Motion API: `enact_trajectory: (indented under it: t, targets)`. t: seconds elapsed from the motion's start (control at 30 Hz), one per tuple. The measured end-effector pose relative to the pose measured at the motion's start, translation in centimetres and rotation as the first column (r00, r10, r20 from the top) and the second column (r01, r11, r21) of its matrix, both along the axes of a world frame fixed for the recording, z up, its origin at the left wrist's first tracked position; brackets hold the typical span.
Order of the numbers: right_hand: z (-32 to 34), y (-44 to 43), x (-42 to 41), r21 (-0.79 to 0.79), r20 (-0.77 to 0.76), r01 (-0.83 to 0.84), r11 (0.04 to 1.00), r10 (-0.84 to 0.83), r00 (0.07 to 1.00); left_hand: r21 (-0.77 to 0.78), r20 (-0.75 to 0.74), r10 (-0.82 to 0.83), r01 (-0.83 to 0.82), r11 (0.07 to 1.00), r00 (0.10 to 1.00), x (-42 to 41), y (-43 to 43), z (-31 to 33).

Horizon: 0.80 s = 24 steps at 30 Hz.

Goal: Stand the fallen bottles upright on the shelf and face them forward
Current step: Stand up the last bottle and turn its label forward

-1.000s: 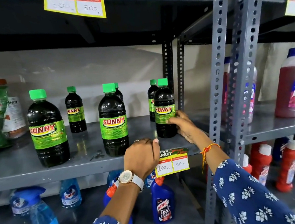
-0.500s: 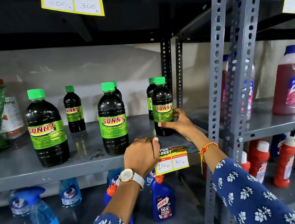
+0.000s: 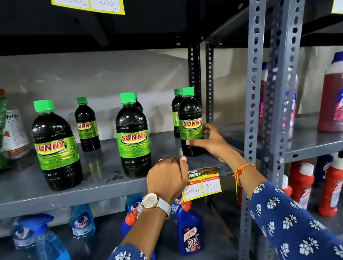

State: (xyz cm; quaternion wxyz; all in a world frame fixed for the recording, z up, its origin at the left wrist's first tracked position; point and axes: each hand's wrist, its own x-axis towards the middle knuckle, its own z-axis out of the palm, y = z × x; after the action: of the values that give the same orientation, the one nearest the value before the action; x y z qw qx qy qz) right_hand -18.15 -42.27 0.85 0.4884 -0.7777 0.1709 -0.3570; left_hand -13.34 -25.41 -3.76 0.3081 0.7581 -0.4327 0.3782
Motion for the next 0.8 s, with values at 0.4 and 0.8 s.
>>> enact_trajectory:
  t: [0.4, 0.8]
  targets:
    - [0.2, 1.9, -2.1, -0.026, 0.011, -0.044, 0.999, 0.044, 0.999, 0.035, 0.012, 0.017, -0.017, 0.999, 1.0, -0.3, 0.4, 0.2]
    - [-0.3, 2.9, -3.9, -0.047, 0.048, -0.029, 0.998, 0.031, 0.998, 0.015, -0.037, -0.001, 0.001, 1.0, 0.999, -0.4, 0.3, 0.1]
